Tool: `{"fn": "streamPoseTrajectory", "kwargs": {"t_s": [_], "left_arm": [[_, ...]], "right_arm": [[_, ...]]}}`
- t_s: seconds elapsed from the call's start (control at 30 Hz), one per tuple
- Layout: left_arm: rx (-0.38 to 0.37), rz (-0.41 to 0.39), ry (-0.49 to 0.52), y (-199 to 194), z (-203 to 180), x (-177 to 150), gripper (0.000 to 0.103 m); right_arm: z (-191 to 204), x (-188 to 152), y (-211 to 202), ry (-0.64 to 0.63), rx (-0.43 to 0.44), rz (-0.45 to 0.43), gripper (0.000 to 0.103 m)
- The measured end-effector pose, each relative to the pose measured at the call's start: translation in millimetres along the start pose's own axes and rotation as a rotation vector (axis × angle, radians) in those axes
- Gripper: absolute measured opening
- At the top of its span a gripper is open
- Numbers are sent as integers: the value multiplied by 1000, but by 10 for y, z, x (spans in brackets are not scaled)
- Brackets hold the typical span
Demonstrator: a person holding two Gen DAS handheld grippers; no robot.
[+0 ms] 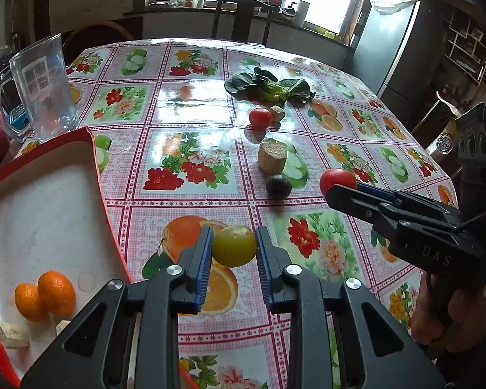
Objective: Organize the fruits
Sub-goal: 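Carry the lime and the tomato toward the tray with both tools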
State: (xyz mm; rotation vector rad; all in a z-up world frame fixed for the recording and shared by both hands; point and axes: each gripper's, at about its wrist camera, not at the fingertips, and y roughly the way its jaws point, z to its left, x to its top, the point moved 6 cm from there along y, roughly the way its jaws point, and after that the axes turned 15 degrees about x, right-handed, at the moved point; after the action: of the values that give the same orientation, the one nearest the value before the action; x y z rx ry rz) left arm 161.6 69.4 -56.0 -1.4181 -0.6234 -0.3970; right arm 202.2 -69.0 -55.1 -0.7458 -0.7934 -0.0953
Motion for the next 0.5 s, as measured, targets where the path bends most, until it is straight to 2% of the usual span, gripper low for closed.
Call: {"fn": "streamPoseTrajectory", "kwargs": {"t_s": [0.27, 0.5], "left_arm": [[7, -26, -28, -216, 186, -136, 24], [29, -32, -73, -311, 504, -238, 24]], "right_arm": [[349, -122, 34, -42, 20, 19, 32], [594, -134, 143, -71, 36, 32, 32]]}}
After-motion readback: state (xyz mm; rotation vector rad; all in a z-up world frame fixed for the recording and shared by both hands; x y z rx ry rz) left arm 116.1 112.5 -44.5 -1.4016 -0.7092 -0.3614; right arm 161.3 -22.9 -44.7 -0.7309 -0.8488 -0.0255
